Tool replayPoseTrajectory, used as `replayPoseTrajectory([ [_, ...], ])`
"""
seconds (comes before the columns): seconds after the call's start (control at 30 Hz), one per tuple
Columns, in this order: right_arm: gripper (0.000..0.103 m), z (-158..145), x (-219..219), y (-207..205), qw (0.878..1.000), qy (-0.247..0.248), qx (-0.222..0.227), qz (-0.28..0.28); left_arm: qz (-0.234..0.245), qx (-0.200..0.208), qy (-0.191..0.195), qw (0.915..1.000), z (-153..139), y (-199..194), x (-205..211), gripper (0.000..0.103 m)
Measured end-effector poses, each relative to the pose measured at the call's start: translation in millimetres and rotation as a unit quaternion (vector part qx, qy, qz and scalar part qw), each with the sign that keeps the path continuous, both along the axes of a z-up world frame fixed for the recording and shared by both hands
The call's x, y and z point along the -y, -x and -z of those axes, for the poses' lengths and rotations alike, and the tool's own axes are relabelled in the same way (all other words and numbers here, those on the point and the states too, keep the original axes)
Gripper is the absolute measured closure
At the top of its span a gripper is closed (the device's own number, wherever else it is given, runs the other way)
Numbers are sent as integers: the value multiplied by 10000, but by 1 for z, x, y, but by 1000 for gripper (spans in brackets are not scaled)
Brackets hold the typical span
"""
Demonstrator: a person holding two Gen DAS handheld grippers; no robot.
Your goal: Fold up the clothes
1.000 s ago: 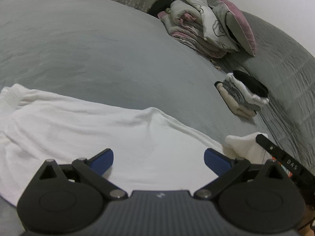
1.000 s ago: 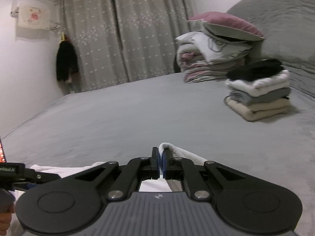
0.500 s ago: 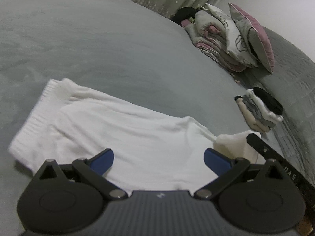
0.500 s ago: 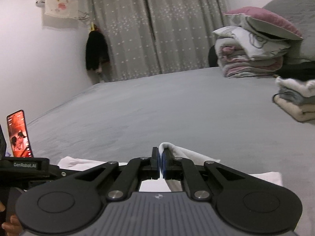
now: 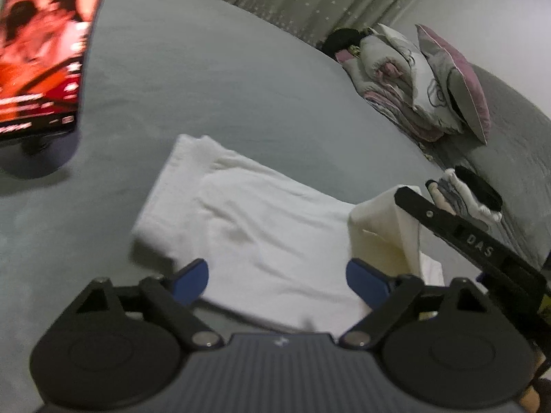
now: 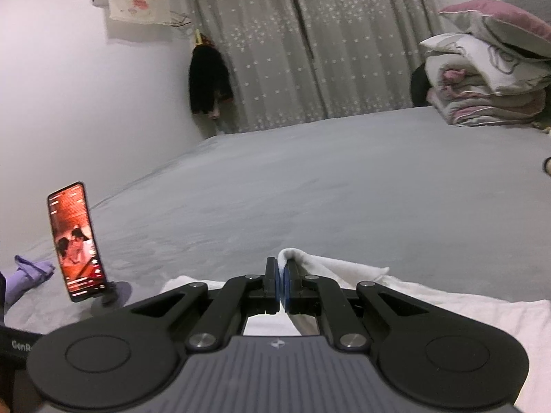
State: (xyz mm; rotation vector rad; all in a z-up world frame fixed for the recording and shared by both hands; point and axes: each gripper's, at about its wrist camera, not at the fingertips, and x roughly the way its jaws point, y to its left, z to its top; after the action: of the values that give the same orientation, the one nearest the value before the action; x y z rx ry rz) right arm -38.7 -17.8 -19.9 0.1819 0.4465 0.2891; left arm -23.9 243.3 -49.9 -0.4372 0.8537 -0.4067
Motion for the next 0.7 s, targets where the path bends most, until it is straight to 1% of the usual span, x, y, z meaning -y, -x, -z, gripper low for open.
replayPoseTrajectory([
  [0.17,97,3,-27,-5,9998,-29,-36,-217,-196,109,49,9997,-4,9,-23,15],
  [0.43,97,11,-61,-17,9986,-205,-219,-439,-549,38,-142,9984,3,18,-52,15],
  [0.7,97,16,-99,-20,9962,-162,-275,-809,-871,119,38,9961,-2,19,-77,17],
])
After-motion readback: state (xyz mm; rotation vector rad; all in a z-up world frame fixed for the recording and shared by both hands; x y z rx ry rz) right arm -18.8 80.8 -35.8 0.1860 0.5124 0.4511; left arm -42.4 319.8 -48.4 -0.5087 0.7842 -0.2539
